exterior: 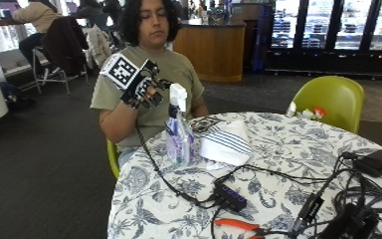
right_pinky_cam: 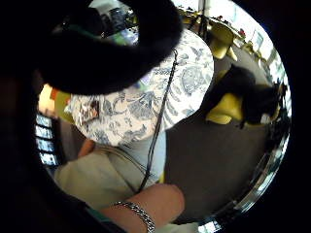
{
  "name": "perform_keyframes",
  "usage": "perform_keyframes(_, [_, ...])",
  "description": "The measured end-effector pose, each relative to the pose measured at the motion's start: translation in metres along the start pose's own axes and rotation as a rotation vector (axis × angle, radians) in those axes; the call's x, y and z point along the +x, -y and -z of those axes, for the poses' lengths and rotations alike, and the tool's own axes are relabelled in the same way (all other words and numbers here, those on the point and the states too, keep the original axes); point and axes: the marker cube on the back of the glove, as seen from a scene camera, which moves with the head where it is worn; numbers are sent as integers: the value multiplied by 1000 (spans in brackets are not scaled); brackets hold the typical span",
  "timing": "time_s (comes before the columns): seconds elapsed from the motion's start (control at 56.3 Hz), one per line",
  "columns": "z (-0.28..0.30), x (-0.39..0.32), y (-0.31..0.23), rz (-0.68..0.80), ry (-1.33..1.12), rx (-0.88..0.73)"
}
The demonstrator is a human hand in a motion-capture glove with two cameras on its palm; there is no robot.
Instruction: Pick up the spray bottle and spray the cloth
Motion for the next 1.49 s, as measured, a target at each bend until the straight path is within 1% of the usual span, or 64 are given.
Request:
perform_keyframes(0.036, [-3, 3, 3, -14, 12, 28])
perform_keyframes(0.107, [-12, 3, 26, -167, 25, 291])
perform_keyframes(0.124, [-14, 3, 27, -181, 28, 317])
perform_keyframes(0.142, [-14, 4, 26, -170, 32, 311])
perform_keyframes(0.195, [-16, 6, 16, -75, 49, 236])
perform_keyframes(0.266, [-18, 4, 14, -82, 82, 213])
perform_keyframes(0.302, [-20, 5, 16, -63, 87, 231])
perform_keyframes(0.355, [-24, 9, 28, -14, 79, 306])
perform_keyframes(0.391, [-26, 10, 33, -23, 78, 325])
perform_keyframes(0.462, [-30, 9, 38, -131, 99, 310])
perform_keyframes(0.515, [-33, 12, 43, -128, 112, 317])
perform_keyframes(0.568, [-34, 13, 38, -112, 136, 230])
perform_keyframes(0.586, [-35, 14, 40, -100, 139, 248])
perform_keyframes(0.639, [-39, 18, 56, -68, 142, 420])
perform_keyframes(0.657, [-40, 18, 59, -60, 143, 456])
perform_keyframes(0.71, [-42, 20, 65, -50, 129, 518])
perform_keyframes(0.799, [-44, 22, 77, -104, 70, 573])
perform_keyframes(0.994, [-53, 28, 106, -146, 121, 521])
perform_keyframes(1.083, [-59, 33, 114, -112, 186, 438])
perform_keyframes(1.261, [-64, 39, 149, -149, 208, 562])
perform_keyframes(1.314, [-64, 40, 154, -149, 219, 539])
perform_keyframes(1.403, [-64, 45, 156, -115, 235, 448])
perform_keyframes(1.492, [-66, 49, 169, -128, 251, 469])
